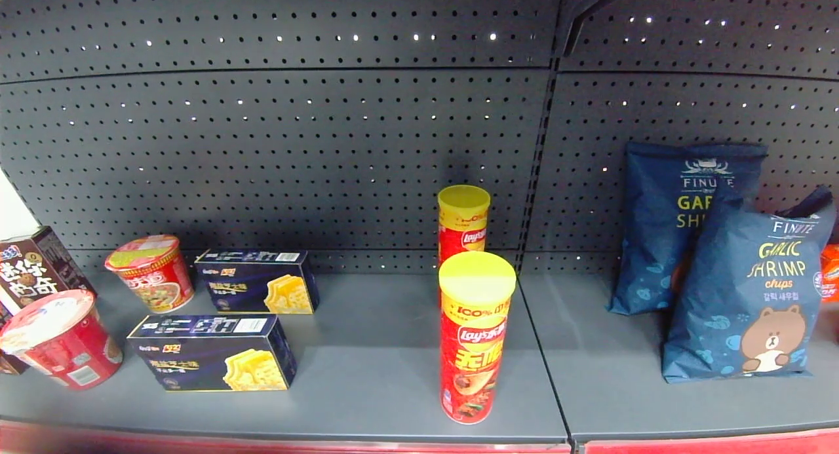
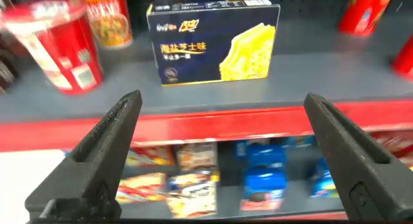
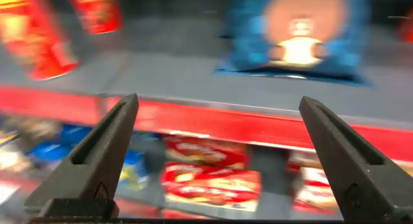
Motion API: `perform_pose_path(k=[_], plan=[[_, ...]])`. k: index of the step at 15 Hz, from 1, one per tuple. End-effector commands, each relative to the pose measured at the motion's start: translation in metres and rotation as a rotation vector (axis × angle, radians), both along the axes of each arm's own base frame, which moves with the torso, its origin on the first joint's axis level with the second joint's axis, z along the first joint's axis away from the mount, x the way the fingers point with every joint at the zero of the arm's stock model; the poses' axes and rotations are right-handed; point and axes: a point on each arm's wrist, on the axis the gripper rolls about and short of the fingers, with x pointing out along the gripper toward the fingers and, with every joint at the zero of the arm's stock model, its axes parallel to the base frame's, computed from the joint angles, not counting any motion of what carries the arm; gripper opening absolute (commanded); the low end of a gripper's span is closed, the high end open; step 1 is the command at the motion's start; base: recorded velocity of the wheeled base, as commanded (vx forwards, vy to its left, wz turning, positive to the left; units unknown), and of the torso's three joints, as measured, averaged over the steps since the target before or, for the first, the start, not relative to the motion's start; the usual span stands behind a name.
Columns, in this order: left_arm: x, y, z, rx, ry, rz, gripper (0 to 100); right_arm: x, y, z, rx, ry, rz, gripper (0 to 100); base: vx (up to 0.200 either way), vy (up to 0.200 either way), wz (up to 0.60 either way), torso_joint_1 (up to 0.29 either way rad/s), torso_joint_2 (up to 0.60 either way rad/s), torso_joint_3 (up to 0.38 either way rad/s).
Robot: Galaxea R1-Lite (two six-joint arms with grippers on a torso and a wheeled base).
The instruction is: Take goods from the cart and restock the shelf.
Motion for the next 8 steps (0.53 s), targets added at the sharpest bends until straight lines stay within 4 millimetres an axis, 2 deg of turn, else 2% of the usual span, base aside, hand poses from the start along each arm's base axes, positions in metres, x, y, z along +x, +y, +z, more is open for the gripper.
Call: perform_pose_path(k=[1,8], plan=[[0.0004,0.0001,0.0004,-0.021,0.004,0.005,100,-0.0001,0.0001,0.0006,-0.003,0.012,0.007,100,0.000,0.000,0.00,0.000,0.00,0.000],[0.0004,0.0003,0.0002,-0.014,0.005,0.012,100,-0.0001,-0.0008,0.0004,-0.006,0.020,-0.033,100,0.000,0.000,0.00,0.000,0.00,0.000]])
